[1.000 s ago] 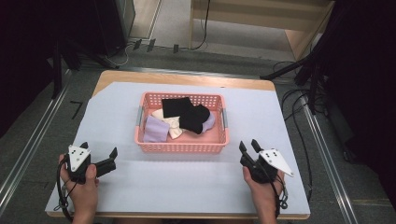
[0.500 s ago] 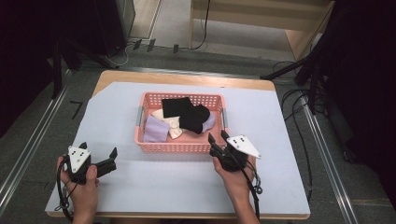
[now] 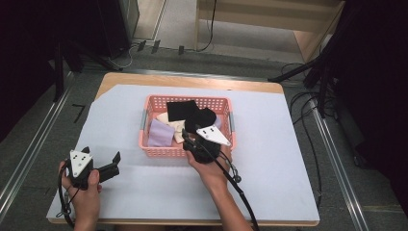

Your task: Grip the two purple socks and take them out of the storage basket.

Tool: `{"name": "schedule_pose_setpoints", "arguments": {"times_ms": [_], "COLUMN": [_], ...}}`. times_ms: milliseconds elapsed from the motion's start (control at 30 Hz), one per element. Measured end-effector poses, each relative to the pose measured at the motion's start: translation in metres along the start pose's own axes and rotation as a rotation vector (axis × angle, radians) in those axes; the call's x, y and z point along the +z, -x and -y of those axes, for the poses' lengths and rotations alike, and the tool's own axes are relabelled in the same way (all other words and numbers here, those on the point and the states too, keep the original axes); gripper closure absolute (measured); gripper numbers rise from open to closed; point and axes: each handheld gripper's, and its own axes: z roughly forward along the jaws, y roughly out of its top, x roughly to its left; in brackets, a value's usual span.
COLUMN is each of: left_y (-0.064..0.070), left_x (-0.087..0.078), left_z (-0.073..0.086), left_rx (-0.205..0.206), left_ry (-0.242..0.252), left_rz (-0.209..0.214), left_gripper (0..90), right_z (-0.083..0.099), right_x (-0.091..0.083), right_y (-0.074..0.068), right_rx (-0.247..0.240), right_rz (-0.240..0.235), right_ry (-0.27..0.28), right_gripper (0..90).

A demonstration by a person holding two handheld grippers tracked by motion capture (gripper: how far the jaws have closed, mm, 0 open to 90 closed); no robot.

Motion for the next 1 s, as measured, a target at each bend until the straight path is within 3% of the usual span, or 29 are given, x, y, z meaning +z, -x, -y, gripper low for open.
{"name": "schedule_pose_setpoints", "arguments": {"times_ms": [100,200,400,633,1000], "left_y": [0.001,0.001,0.001,0.002,0.003], "left_x": [0.001,0.001,0.002,0.003,0.004], "left_z": [0.000,0.000,0.000,-0.001,-0.001], "left_rx": [0.002,0.007,0.006,0.025,0.032], "left_ry": [0.005,0.005,-0.006,-0.016,-0.023], "left_rz": [0.003,0.002,0.007,0.012,0.013], "left_gripper": [0.0,0.0,0.0,0.0,0.0], "right_z": [-0.002,-0.004,-0.011,-0.014,-0.018], "right_x": [0.012,0.024,0.045,0.060,0.083], "right_y": [-0.008,-0.014,-0.023,-0.031,-0.031], "right_rx": [0.007,-0.005,0.021,0.034,0.131], "right_rz": [-0.007,0.019,0.021,0.030,0.066], "right_ry": [-0.029,-0.066,-0.157,-0.242,-0.432], "right_gripper": [49.8,51.0,50.3,50.6,48.6]}}
